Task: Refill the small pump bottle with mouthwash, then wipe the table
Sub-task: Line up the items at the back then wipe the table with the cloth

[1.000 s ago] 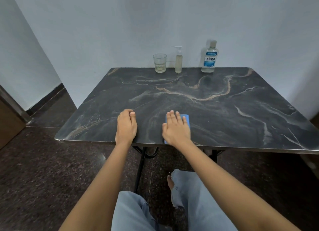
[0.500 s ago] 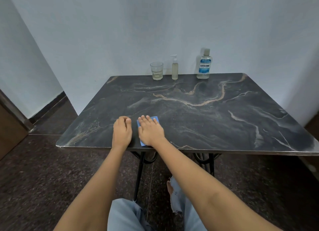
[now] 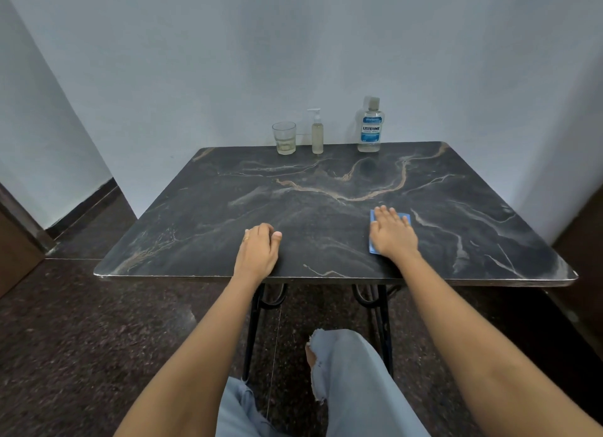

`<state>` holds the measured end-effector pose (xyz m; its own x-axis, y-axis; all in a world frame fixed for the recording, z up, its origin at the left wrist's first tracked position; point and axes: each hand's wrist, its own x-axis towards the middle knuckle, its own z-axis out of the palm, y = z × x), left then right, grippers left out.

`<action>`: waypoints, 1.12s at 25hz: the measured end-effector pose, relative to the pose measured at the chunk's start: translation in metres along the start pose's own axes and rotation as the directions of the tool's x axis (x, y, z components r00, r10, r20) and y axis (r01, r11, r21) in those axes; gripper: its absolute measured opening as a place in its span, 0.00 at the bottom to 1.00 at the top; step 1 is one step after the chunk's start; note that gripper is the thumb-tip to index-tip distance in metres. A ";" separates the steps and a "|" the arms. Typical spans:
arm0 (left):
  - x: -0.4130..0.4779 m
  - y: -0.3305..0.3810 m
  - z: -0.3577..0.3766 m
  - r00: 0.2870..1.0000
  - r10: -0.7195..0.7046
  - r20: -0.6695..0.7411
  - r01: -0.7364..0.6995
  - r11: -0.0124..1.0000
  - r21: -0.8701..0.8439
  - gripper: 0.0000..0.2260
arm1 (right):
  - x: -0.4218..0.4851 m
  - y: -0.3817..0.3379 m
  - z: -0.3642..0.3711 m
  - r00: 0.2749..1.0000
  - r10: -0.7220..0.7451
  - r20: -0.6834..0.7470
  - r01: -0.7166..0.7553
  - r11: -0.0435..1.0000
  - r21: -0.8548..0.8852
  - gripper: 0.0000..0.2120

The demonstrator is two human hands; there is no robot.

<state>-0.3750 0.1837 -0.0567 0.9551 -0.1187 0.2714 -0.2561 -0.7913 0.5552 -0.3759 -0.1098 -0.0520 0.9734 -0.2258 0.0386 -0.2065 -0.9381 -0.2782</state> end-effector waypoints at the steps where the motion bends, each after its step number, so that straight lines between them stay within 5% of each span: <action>1: 0.001 0.005 0.003 1.000 0.013 0.002 -0.013 1.000 0.001 0.14 | -0.003 0.018 -0.006 0.999 0.033 -0.006 -0.033 0.999 -0.005 0.25; 9: 0.003 0.008 0.012 1.000 0.024 0.013 -0.024 1.000 -0.013 0.12 | -0.044 0.120 -0.045 0.966 0.256 -0.033 -0.258 0.965 -0.048 0.26; 14: 0.004 0.009 0.016 0.999 0.013 0.044 -0.013 1.000 -0.002 0.17 | -0.082 0.109 -0.038 0.931 0.362 -0.051 -0.364 0.930 -0.041 0.26; 22: 0.009 -0.001 0.011 0.998 -0.023 0.058 0.034 0.978 -0.206 0.18 | -0.064 -0.029 0.006 1.000 0.007 0.027 -0.004 0.995 -0.095 0.26; 28: 0.036 -0.047 -0.014 0.996 -0.056 -0.067 0.051 0.996 -0.074 0.17 | -0.047 -0.150 0.047 0.939 -0.334 0.087 0.339 0.939 -0.054 0.27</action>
<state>-0.3303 0.2251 -0.0618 0.9558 -0.0344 0.2920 -0.2179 -0.7497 0.6249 -0.3856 0.0538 -0.0572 0.9912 0.1240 0.0455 0.1306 -0.9717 -0.1966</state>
